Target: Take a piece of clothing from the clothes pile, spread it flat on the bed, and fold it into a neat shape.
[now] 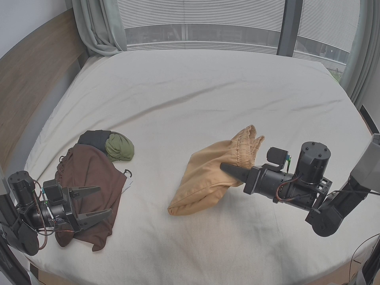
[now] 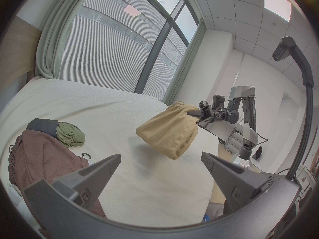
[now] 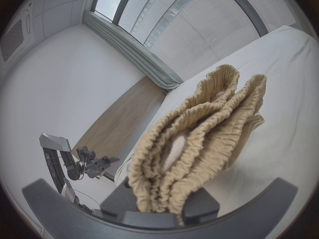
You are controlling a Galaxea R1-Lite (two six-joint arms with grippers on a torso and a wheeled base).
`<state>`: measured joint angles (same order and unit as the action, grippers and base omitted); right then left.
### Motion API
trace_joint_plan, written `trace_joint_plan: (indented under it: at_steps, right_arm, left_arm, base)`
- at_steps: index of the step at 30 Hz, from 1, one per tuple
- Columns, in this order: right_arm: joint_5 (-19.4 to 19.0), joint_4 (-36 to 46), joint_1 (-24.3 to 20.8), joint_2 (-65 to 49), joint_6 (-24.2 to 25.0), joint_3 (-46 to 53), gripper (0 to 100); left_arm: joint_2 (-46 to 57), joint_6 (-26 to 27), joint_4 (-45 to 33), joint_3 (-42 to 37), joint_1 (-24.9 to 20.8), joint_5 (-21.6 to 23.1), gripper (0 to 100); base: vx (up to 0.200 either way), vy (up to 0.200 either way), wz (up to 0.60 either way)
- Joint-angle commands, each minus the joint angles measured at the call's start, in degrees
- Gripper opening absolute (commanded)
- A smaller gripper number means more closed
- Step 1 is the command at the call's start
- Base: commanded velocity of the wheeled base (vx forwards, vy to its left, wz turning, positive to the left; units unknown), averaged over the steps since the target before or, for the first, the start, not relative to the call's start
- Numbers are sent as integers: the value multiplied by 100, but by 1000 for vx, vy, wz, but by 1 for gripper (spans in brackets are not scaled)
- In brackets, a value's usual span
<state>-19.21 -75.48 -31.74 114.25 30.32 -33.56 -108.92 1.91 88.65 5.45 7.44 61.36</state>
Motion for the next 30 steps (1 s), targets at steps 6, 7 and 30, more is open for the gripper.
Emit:
trace_joint_plan:
  at_steps: [6, 7, 30]
  right_arm:
    - [-4, 649, 125, -113, 0, -845, 0]
    - [-4, 754, 151, -105, 0, -951, 0]
    - [-4, 2293, 441, 853, -17, -3209, 0]
  left_arm:
    - [-15, 2, 3, 0, -5, 8, 100]
    - [-15, 2, 3, 0, 3, -1, 100]
    - [-33, 99, 3, 0, 3, -1, 100]
  base:
    - [0, 0, 0]
    - [0, 0, 0]
    - [0, 0, 0]
